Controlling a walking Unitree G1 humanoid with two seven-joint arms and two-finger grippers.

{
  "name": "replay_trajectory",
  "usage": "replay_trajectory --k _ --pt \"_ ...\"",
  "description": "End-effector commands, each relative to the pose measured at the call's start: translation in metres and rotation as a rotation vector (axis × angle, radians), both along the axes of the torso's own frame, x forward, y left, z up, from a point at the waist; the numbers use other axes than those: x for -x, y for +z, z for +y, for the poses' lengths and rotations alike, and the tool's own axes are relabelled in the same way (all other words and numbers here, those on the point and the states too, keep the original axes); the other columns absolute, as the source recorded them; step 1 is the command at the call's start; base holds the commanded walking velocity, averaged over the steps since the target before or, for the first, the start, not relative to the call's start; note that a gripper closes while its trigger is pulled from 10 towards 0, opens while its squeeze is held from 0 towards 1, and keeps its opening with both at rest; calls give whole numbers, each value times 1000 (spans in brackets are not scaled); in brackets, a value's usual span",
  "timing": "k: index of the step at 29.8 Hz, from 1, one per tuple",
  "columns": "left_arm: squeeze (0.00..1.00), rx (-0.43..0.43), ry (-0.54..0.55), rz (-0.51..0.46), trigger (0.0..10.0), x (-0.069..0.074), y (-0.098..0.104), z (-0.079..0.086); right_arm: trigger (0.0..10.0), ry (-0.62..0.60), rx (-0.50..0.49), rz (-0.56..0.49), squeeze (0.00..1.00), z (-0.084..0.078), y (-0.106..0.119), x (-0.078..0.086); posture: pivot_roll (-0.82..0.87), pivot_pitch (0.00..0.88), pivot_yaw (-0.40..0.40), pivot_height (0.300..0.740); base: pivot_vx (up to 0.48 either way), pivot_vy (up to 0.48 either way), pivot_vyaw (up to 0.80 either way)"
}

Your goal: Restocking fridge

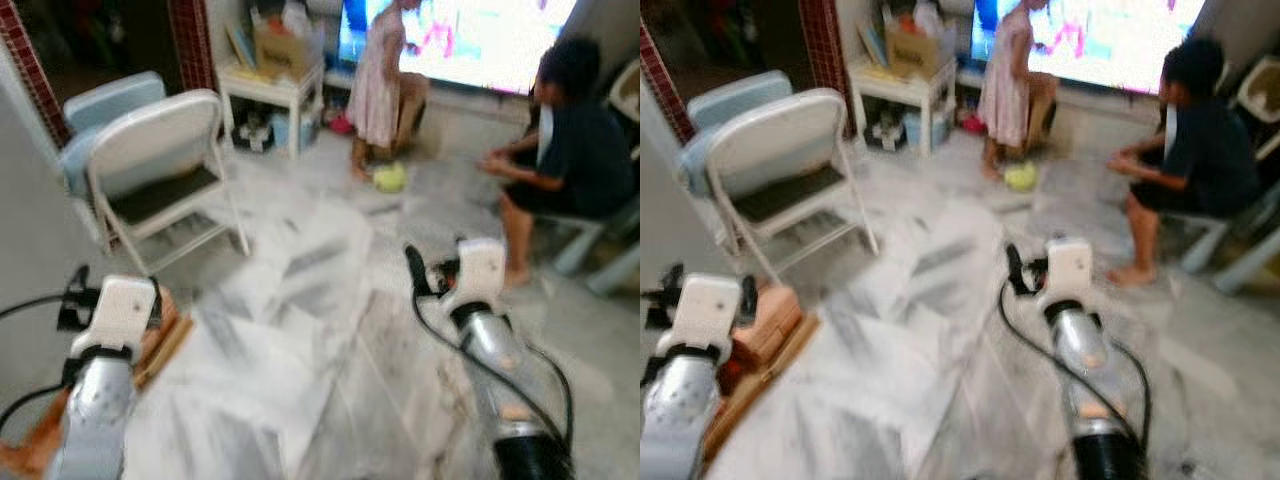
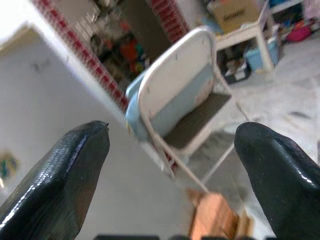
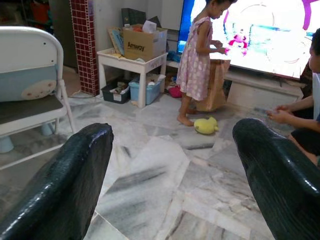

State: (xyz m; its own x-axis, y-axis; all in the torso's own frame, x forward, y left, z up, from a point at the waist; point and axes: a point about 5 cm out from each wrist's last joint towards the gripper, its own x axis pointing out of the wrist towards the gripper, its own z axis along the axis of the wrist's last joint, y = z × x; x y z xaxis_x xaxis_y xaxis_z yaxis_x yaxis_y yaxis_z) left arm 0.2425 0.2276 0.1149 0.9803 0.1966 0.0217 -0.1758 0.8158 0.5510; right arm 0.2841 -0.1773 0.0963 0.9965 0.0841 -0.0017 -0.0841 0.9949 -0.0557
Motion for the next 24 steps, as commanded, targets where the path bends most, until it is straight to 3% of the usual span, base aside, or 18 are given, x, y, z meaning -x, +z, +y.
replay_trajectory --k 1,6,11,15,24 --pt "0 -21 -37 48 10000 -1 -9 -1 10000 -7 7 -18 0 2 3 5 71 21 39 740 0 0 0" --pt "0 -12 -69 55 10000 -13 -8 -2 10000 -67 12 14 0 -9 -6 18 46 26 38 740 0 0 113" --pt "0 -8 -52 40 10000 -15 -6 4 10000 -51 5 15 0 1 -6 19 39 15 31 740 0 0 614" --pt "0 40 -62 39 10000 -13 -11 0 10000 -10 39 2 0 9 -4 15 49 20 9 740 0 0 131" --pt "0 124 -30 70 10000 9 -26 -10 10000 -9 24 83 0 -3 -15 22 26 20 -46 740 0 0 0"
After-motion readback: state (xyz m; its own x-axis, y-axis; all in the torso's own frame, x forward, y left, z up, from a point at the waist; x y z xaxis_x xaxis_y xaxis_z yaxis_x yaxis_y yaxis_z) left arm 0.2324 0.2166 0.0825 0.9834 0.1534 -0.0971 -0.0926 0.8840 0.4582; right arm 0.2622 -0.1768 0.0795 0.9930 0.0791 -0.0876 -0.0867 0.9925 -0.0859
